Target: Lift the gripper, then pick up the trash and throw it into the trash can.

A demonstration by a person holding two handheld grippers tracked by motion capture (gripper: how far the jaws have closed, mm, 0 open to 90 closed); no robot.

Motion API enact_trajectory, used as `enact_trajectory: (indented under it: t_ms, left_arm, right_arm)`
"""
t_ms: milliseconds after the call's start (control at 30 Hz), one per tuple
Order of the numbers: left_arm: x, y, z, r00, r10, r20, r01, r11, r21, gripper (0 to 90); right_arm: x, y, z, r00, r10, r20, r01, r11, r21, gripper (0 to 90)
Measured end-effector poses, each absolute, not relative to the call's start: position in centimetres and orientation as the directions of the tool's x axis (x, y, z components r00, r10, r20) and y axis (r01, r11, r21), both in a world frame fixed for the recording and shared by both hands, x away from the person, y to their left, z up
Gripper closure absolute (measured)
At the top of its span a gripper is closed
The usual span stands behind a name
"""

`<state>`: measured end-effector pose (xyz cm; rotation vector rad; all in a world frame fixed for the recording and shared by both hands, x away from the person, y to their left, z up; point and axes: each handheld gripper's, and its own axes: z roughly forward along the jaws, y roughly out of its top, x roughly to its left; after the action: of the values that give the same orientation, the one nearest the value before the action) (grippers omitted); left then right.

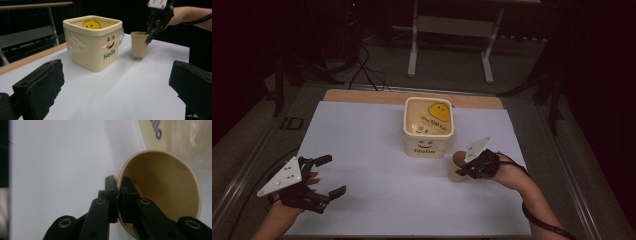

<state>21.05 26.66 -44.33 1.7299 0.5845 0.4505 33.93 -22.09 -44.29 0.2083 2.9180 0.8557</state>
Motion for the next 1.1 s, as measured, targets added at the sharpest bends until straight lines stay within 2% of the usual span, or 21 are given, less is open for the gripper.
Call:
enact_trajectory:
  t_ms: [367, 1100]
  left_arm:
    - [21.1, 26.6, -44.3, 0.799, 0.601, -0.007, 0.143, -0.180, 0.973, 0.6]
    - [21.0, 26.5, -44.3, 0.806, 0.592, -0.008, 0.142, -0.179, 0.973, 0.6]
  right_arm:
    - [33.4, -21.6, -40.4, -0.995, 0.098, -0.019, 0.066, 0.789, 0.611, 86.5]
    - [33.7, -19.8, -33.3, -0.998, 0.009, -0.062, -0.030, 0.798, 0.601, 86.5]
